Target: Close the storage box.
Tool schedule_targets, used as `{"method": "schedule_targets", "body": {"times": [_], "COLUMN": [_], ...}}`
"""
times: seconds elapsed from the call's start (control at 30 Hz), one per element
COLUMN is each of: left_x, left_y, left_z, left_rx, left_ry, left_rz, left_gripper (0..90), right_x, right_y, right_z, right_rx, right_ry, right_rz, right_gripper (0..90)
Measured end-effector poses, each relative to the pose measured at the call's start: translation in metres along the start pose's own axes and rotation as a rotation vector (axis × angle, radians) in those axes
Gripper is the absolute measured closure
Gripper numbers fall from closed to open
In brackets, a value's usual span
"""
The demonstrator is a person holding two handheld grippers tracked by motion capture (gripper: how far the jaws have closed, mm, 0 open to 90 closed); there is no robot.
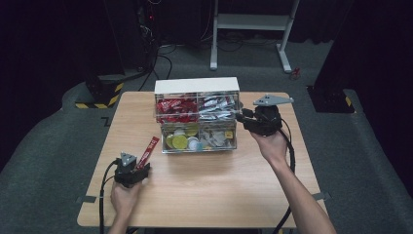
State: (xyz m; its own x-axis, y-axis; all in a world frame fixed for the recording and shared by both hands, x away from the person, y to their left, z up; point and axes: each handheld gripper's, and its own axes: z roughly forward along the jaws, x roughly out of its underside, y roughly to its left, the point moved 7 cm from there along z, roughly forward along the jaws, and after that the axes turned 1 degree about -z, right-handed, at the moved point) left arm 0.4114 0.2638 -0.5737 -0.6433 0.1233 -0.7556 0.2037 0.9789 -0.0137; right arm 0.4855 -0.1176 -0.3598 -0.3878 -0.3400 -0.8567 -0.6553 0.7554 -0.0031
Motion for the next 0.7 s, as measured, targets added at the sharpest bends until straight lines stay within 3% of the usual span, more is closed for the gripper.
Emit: {"method": "schedule_targets", "body": {"times": [0.7], "left_x": [0.0000], "left_y": [-0.0002], "left_z": [0.0000], "left_rx": [-0.002], "left_ry": [-0.003], "left_rz": [-0.002], "left_gripper": [39.7], "right_x": [0.0066], "right_y": [-0.0022], "right_z": [0.0014], "right_rx": [0.001], "right_ry": [0.013], "right_rz": [0.004], "right_gripper": [66.0]}}
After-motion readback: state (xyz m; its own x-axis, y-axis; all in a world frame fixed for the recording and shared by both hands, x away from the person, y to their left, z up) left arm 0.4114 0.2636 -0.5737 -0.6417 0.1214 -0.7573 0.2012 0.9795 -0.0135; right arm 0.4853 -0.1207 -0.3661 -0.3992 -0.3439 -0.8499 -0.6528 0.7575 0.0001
